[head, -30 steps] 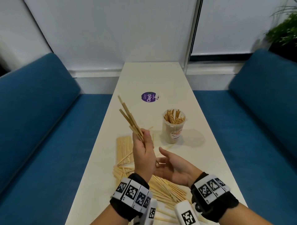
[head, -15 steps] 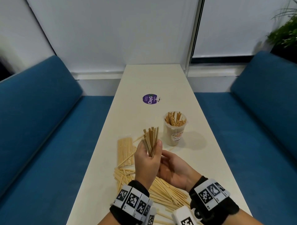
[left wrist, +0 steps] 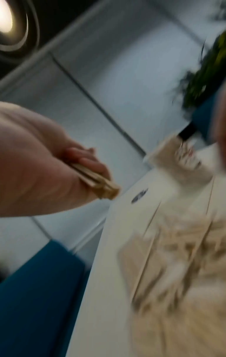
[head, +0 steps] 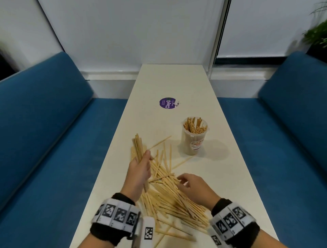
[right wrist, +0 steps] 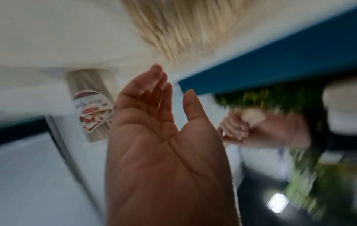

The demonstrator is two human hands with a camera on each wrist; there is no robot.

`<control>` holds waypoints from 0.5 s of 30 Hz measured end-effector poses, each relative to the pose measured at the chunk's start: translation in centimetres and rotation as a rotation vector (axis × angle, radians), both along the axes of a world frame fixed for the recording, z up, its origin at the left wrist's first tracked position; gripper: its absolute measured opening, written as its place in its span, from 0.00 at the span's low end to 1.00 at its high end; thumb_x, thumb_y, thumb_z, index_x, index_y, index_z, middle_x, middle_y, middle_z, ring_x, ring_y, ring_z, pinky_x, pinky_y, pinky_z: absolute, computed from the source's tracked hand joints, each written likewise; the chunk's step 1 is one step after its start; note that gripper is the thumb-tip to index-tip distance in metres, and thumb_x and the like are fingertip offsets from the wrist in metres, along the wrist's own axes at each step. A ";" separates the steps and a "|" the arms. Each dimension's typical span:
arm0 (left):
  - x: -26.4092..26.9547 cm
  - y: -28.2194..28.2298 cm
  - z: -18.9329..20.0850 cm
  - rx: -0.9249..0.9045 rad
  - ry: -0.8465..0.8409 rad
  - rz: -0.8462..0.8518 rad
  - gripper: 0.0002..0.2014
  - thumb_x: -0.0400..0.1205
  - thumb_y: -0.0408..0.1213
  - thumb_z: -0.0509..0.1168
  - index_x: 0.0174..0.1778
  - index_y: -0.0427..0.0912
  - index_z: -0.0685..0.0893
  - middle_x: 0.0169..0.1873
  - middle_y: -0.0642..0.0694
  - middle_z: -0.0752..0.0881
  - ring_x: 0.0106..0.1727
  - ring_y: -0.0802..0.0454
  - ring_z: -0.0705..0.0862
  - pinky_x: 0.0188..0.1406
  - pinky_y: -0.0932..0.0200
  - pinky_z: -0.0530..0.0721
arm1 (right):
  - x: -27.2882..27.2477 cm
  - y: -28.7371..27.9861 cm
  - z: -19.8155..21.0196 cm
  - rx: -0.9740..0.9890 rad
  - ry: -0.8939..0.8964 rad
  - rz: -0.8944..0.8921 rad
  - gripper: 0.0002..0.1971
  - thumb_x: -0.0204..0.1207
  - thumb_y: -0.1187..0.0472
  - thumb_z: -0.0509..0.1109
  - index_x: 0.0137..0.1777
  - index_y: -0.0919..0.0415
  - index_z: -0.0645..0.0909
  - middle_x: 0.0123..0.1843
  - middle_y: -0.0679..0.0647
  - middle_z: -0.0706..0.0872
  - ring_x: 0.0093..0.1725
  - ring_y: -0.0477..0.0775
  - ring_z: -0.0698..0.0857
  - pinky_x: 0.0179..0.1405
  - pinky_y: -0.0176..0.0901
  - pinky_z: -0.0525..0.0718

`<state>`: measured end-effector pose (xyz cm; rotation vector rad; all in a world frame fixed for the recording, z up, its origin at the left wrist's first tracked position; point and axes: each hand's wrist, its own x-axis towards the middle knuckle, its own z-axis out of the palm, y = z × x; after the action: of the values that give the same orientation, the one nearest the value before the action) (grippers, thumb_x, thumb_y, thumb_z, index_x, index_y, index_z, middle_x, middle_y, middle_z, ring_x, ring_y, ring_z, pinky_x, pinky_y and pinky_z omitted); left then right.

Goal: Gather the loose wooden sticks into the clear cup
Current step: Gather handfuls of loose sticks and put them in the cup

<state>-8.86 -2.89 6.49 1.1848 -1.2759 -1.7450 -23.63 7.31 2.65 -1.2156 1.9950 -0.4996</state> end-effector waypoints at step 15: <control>1.9 1.6 -7.7 0.299 -0.241 -0.181 0.13 0.87 0.37 0.55 0.39 0.37 0.76 0.25 0.48 0.69 0.22 0.58 0.68 0.20 0.67 0.68 | -0.6 1.9 -7.3 0.017 0.283 -0.006 0.13 0.81 0.54 0.63 0.35 0.56 0.80 0.33 0.48 0.78 0.35 0.49 0.78 0.37 0.39 0.76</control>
<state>-6.95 -1.25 -1.17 1.5281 -1.3261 -2.0267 -24.26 9.18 -4.69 -1.3307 2.2339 -0.3255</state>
